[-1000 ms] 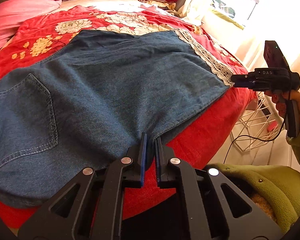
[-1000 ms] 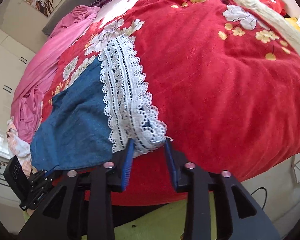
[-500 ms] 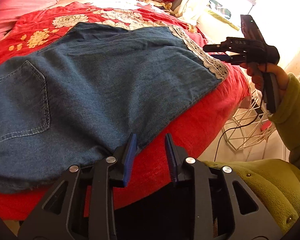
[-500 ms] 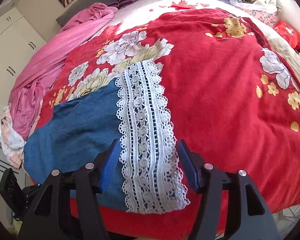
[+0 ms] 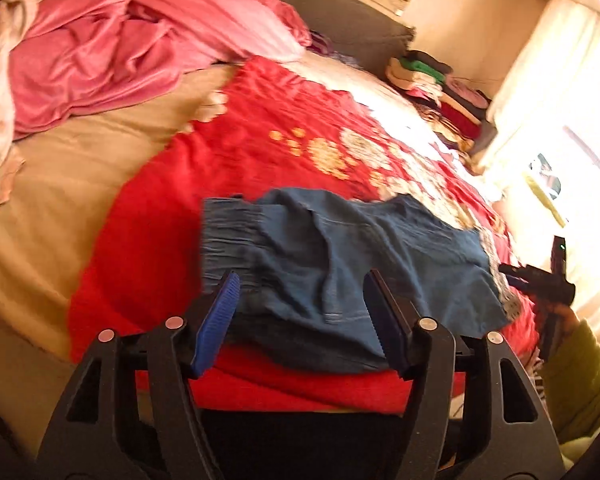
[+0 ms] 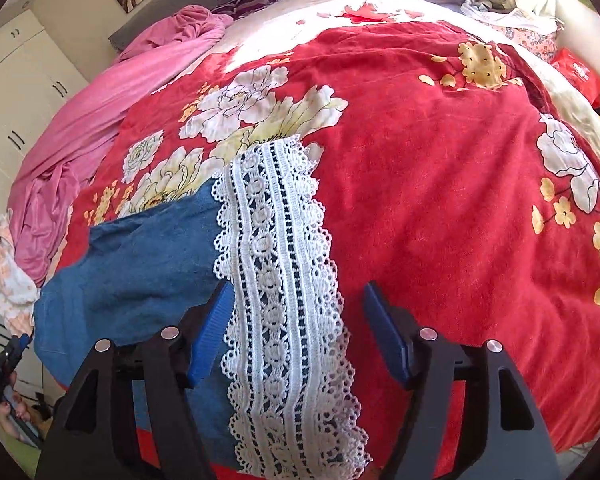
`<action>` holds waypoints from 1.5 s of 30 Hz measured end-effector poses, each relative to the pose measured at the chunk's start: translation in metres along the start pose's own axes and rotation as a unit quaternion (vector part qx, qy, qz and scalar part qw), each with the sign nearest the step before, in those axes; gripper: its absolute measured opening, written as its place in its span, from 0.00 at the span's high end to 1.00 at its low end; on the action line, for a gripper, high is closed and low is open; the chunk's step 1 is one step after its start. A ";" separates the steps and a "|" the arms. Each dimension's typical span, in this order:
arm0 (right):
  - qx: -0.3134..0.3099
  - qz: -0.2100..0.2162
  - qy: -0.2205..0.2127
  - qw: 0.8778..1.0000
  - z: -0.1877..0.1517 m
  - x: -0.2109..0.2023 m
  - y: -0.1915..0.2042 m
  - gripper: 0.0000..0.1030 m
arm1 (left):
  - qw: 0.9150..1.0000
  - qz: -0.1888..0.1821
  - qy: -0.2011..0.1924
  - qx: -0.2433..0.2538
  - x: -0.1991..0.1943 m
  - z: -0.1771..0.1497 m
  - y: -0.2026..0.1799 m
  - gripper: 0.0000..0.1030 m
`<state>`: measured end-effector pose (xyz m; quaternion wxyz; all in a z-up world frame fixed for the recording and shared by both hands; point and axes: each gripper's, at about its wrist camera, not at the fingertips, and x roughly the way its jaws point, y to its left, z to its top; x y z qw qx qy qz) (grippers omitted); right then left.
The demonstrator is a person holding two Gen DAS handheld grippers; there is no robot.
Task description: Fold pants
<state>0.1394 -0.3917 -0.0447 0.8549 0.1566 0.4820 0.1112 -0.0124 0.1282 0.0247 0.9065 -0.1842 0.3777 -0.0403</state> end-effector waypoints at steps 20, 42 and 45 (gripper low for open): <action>-0.060 0.071 -0.021 0.995 0.012 0.004 0.006 0.83 | 0.997 0.038 0.043 -0.058 0.057 0.005 0.029 0.67; -0.031 0.057 -0.050 0.997 0.021 -0.009 -0.022 0.42 | 0.997 0.026 0.013 0.074 0.040 0.061 -0.066 0.52; -0.035 0.063 -0.052 0.996 0.031 -0.004 -0.019 0.42 | 0.993 -0.005 0.037 0.113 0.073 0.069 -0.101 0.52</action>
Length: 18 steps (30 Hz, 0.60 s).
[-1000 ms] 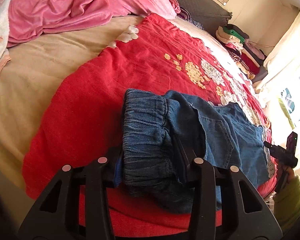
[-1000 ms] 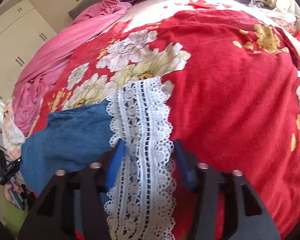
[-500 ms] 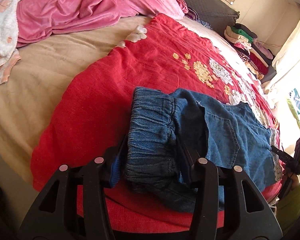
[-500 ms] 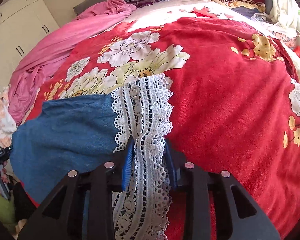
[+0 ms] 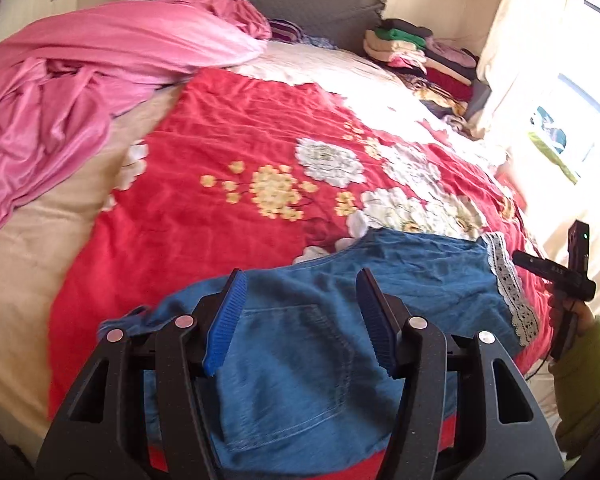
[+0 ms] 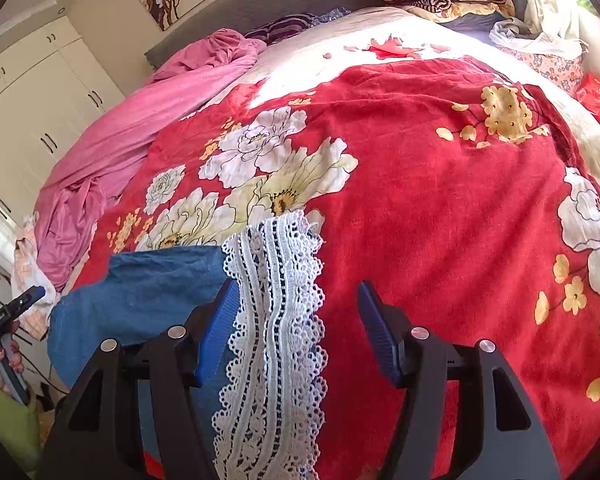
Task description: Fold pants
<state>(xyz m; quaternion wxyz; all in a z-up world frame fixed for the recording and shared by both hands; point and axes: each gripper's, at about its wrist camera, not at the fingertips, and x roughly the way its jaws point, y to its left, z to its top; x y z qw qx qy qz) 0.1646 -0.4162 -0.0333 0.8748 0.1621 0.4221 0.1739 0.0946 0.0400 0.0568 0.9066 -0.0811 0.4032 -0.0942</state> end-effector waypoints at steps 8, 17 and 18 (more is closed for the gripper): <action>-0.001 0.016 0.026 1.000 0.017 0.026 0.001 0.42 | 0.993 -0.052 0.084 0.068 0.096 0.021 -0.058 0.52; -0.013 0.010 0.041 0.999 0.014 0.041 0.002 0.39 | 0.986 -0.053 0.131 0.093 0.154 0.027 -0.064 0.54; -0.017 0.009 0.040 0.999 0.014 0.041 0.003 0.39 | 0.984 -0.057 0.142 0.094 0.158 0.027 -0.065 0.62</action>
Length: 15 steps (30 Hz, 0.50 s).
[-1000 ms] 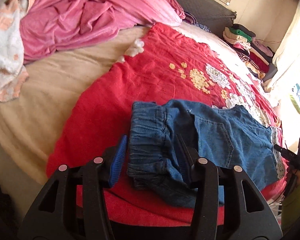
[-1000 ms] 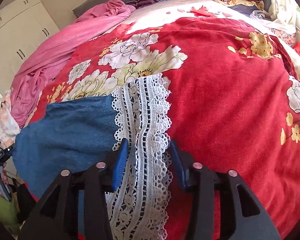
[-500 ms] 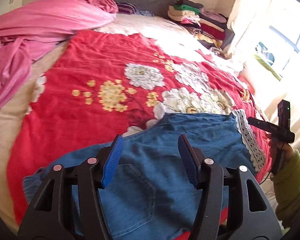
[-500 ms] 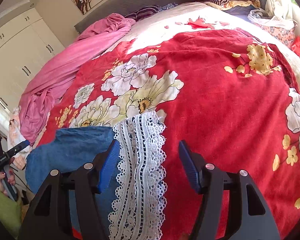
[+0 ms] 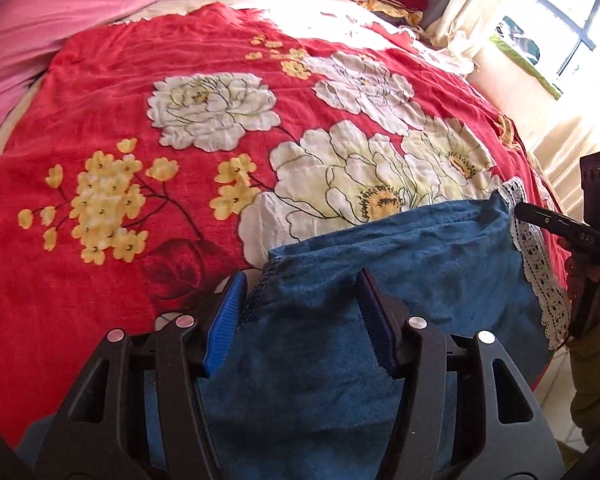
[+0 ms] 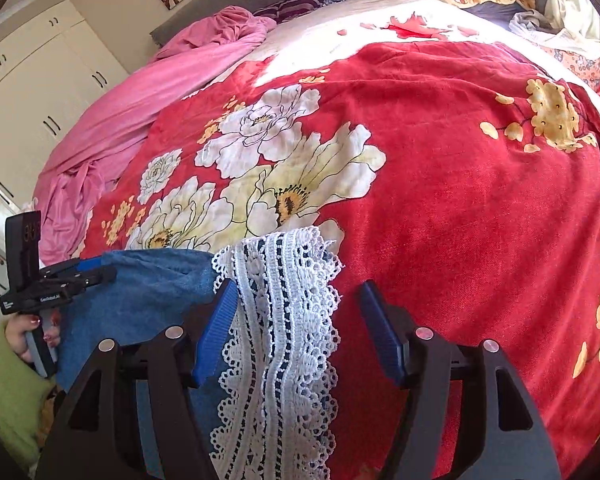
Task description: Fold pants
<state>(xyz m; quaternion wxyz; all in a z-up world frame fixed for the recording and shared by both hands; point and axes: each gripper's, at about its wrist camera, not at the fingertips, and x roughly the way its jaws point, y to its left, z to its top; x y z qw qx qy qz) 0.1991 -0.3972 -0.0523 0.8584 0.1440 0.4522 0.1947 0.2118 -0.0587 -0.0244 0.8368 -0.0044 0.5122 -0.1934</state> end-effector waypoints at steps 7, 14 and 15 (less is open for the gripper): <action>-0.013 -0.008 -0.002 1.000 -0.005 0.001 0.003 0.39 | 0.999 -0.013 -0.028 -0.028 -0.011 0.004 0.007 0.95; -0.034 -0.027 0.002 0.999 -0.007 0.005 0.010 0.39 | 0.999 0.010 -0.022 -0.032 0.007 0.000 0.006 0.95; -0.034 -0.026 0.005 0.999 -0.006 0.005 0.010 0.39 | 0.999 0.007 -0.025 -0.034 0.006 -0.001 0.006 0.93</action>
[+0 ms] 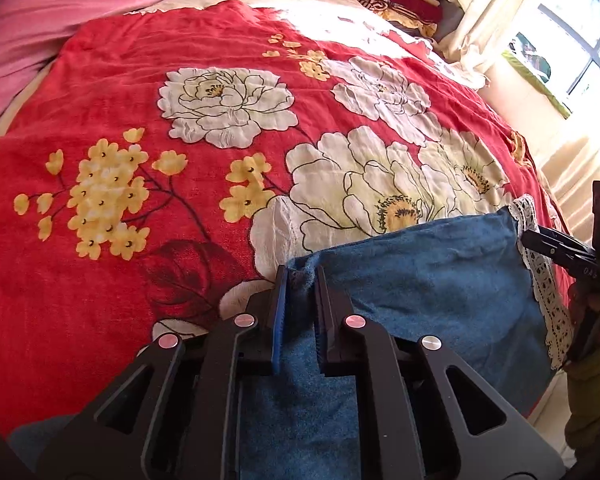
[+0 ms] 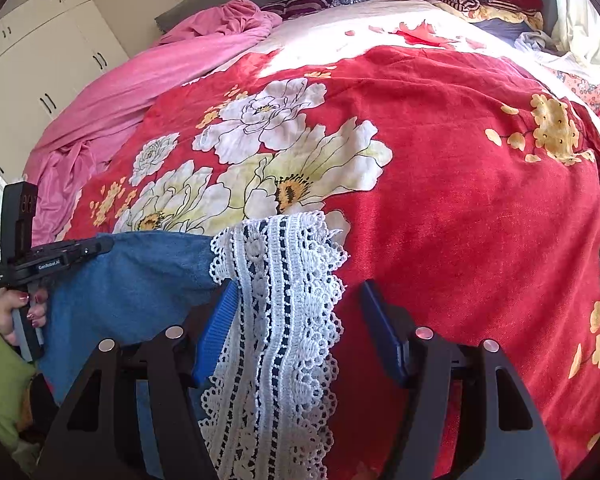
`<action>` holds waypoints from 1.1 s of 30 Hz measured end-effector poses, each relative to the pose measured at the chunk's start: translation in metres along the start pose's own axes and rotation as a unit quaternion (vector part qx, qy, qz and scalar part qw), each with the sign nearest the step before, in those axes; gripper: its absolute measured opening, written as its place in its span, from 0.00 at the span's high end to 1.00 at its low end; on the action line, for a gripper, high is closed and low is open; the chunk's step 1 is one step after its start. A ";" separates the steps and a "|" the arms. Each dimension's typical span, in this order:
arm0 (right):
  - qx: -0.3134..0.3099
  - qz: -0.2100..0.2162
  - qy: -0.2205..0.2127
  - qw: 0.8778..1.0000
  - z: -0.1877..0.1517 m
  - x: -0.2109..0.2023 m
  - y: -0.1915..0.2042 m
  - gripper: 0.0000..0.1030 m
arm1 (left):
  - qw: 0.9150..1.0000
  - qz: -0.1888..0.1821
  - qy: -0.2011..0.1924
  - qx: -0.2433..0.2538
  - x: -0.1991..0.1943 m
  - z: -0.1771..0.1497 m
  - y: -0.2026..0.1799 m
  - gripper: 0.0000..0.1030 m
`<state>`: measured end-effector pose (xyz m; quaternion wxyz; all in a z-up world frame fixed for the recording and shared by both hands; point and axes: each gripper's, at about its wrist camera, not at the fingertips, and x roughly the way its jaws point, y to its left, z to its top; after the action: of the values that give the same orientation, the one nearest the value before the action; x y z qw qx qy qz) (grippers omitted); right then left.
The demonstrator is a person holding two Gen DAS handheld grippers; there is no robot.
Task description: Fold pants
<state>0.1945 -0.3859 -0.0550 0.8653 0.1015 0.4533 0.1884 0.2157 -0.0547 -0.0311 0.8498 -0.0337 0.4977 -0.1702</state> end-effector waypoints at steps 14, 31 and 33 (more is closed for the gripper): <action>0.028 0.117 0.001 0.993 0.017 0.005 -0.005 0.85 | 0.999 0.022 -0.024 0.000 -0.005 -0.010 -0.005 0.86; -0.088 -0.037 0.025 0.995 0.036 0.031 0.011 0.63 | 0.991 0.115 -0.060 0.016 0.008 -0.012 -0.011 0.65; -0.075 -0.048 0.002 0.996 0.033 0.017 0.009 0.55 | 0.992 0.108 -0.064 0.010 0.006 -0.013 -0.008 0.64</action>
<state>0.2289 -0.3703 -0.0458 0.8778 0.0143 0.4438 0.1799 0.2053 -0.0625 -0.0405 0.8935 0.0177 0.4416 -0.0793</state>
